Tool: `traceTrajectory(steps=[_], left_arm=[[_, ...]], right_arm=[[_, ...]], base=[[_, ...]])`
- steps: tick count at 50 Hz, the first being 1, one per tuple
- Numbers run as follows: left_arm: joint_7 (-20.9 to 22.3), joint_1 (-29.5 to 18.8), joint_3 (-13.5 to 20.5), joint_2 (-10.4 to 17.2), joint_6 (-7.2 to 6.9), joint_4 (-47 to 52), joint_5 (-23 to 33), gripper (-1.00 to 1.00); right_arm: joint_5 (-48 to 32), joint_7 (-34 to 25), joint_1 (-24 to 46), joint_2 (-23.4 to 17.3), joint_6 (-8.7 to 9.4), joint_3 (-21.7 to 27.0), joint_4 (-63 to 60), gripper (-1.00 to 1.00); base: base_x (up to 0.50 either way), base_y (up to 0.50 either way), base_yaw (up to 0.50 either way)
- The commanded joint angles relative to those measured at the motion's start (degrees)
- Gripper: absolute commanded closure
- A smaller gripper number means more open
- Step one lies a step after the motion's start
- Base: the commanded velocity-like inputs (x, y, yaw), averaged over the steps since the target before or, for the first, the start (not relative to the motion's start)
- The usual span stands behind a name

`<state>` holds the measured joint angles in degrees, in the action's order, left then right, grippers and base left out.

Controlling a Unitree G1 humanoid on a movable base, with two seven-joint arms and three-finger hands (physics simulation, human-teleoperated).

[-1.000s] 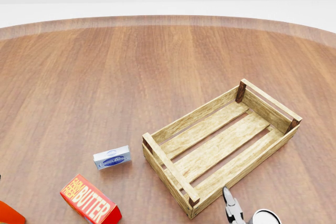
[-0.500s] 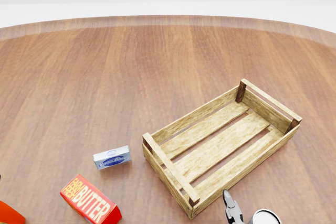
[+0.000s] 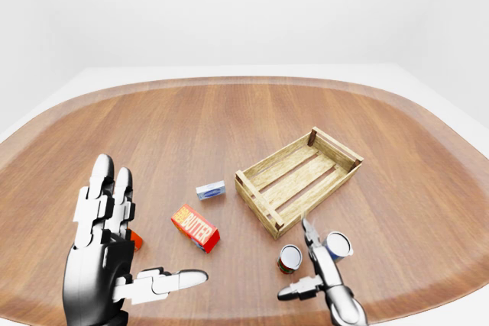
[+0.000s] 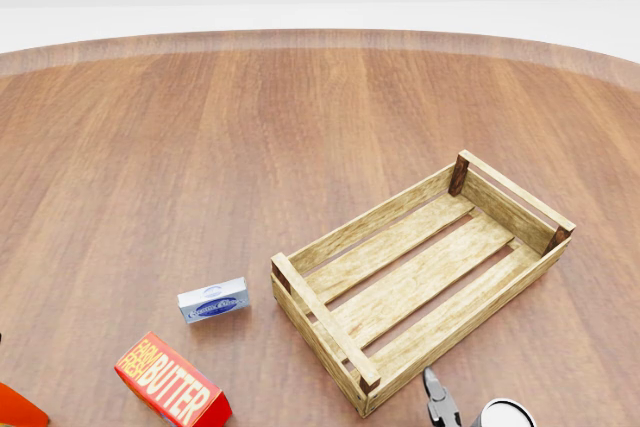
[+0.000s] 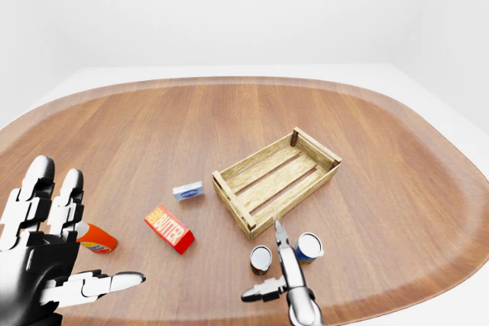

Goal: Pick up the tomato sauce, and put it in the wooden tray.

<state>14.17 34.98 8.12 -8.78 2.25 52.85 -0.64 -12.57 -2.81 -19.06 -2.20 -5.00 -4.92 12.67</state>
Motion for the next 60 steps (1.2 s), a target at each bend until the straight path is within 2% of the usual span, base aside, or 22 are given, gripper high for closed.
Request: traceTrajectory(steps=[1,39,40,41,42,43,60], left_arm=[[-0.1,0.1,-0.2,0.0,-0.17,0.2,0.1,-1.00],[-0.1,-0.5,0.3,0.1,-0.33,-0.5,-0.2,-1.00],[-0.1,-0.6,0.3,0.1,-0.35,-0.5,-0.2,-1.00],[-0.1,-0.6,0.2,0.1,-0.35,-0.6,-0.2,-0.99],[-0.1,-0.6,0.2,0.1,-0.34,-0.6,-0.2,-1.00],[-0.1,-0.6,0.2,0.1,-0.35,-0.6,-0.2,-0.99],[0.0,-0.6,0.4,0.0,-0.27,-0.7,-0.3,-1.00]], right_arm=[[-0.4,0.3,0.5,0.0,0.00,0.0,1.1,-1.00],[-1.9,1.1,1.1,0.0,0.00,-0.9,4.4,-1.00],[-1.9,1.1,1.1,0.0,0.00,-0.9,4.5,-0.80],[-1.9,1.0,1.0,-0.1,0.00,-1.0,4.5,0.18],[-1.9,1.0,0.9,-0.1,0.00,-1.0,4.5,0.87],[-1.9,0.8,0.9,-0.1,0.00,-1.1,4.5,1.00],[-1.6,0.2,0.6,-0.2,0.00,-1.3,4.6,1.00]], base=[[0.00,0.00,0.00],[0.00,0.00,0.00],[0.00,0.00,0.00],[0.00,0.00,0.00],[0.00,0.00,0.00],[0.00,0.00,0.00],[0.00,0.00,0.00]])
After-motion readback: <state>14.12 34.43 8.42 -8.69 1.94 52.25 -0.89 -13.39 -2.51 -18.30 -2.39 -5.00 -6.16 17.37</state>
